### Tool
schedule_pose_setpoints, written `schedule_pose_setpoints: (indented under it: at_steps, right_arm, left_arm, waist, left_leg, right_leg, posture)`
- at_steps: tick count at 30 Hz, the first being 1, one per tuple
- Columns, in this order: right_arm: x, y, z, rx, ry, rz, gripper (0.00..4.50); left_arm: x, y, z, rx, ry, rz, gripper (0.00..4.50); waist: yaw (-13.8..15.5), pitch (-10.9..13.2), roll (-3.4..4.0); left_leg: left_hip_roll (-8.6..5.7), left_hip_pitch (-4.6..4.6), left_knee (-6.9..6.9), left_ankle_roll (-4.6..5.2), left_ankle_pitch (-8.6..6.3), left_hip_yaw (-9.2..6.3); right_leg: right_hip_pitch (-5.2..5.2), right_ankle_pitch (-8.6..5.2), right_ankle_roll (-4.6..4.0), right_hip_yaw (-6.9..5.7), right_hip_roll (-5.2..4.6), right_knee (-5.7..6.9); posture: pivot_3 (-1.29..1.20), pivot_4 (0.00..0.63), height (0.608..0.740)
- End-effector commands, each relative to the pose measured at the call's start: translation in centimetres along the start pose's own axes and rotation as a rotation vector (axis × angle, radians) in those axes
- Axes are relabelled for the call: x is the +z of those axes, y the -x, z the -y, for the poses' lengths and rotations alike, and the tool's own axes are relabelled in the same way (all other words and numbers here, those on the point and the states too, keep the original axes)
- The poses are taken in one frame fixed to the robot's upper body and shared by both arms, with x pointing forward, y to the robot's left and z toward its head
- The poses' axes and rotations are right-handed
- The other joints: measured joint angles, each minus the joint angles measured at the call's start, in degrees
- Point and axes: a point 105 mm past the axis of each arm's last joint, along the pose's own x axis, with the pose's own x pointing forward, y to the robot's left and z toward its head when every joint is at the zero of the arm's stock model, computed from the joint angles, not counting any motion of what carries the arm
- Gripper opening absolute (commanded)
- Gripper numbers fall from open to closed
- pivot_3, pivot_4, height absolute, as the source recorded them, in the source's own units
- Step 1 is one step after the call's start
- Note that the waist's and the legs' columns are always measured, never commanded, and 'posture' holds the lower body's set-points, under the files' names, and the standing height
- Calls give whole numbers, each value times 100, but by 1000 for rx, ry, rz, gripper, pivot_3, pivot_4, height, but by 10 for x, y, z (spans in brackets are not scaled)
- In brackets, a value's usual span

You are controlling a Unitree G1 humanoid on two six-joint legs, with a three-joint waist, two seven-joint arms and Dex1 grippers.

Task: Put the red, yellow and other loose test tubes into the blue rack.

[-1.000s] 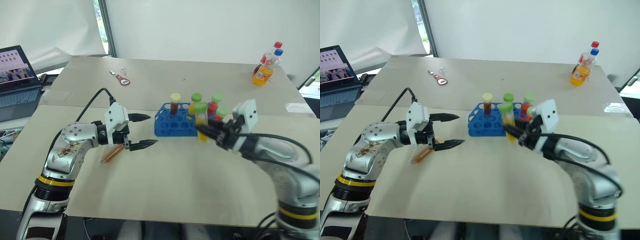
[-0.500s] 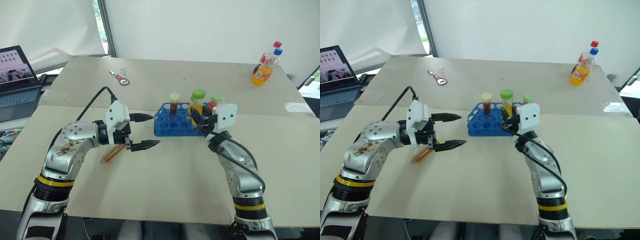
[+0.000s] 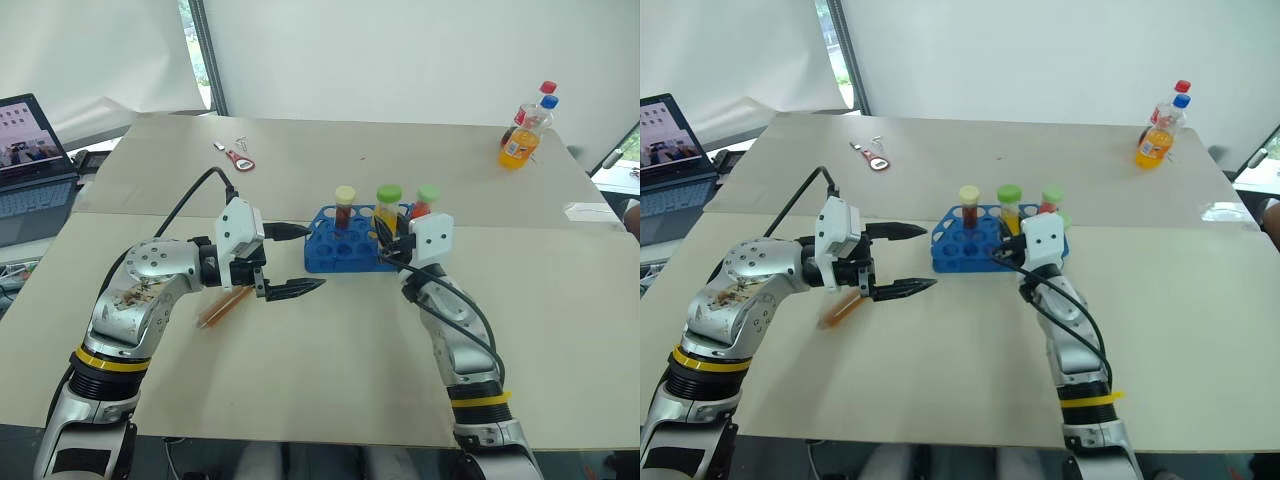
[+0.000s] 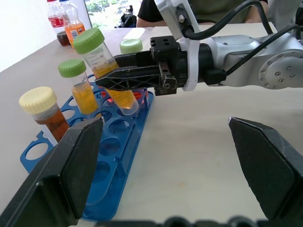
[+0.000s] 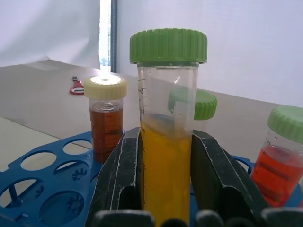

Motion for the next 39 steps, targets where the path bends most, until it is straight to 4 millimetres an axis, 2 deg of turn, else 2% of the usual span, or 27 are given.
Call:
schedule_pose_setpoints:
  at_steps: [1,11,18,20,27,31,34,39]
  right_arm:
    - [11,-4,8,-46,32,58,987]
    - [4,0,9,-107,-25,59,987]
    - [-1,3,-5,-120,-113,72,987]
    - [-2,5,-6,-126,-130,73,2039]
    - [-2,11,-6,-128,-114,51,4393]
    - [6,33,0,-59,-20,19,4459]
    - [12,54,1,53,34,-32,4459]
    - [37,81,-8,407,-3,-103,4459]
  left_arm:
    - [12,-2,0,-7,-44,23,4500]
    - [13,-5,-1,3,-39,32,4500]
    - [12,-8,-1,21,-31,41,4500]
    - [11,-7,-3,28,-32,38,4500]
    - [6,-3,-10,74,-30,23,4500]
    - [3,12,-20,130,-41,-50,4500]
    - [-3,28,-27,155,-57,-196,4500]
    - [-16,59,-32,153,-26,-522,4500]
  waist:
    - [-3,0,0]
    - [-39,0,0]
    - [-62,1,1]
    - [-67,1,1]
    - [-63,1,2]
    - [-46,2,3]
    - [-54,3,4]
    - [-64,24,3]
  left_leg:
    - [0,0,0,0,0,0]
    - [0,0,-1,0,0,-2]
    - [1,-1,-3,-1,0,-2]
    - [1,0,-5,-1,0,-3]
    - [1,0,-5,-1,1,-3]
    - [1,-3,-5,-1,0,-7]
    - [0,-7,-6,0,0,-7]
    - [0,-1,-7,1,0,-6]
  right_leg:
    - [0,0,0,0,0,0]
    - [0,0,0,0,-1,4]
    - [0,0,0,0,-1,7]
    - [0,0,0,-1,0,8]
    - [0,0,0,0,-1,7]
    - [0,0,0,-3,-1,9]
    - [0,0,0,-2,-1,6]
    - [1,-1,0,-1,4,-13]
  posture:
    - [0,150,723]
    - [0,150,723]
    - [0,150,723]
    - [0,150,723]
    - [0,150,723]
    - [0,150,723]
    - [0,150,723]
    - [0,150,723]
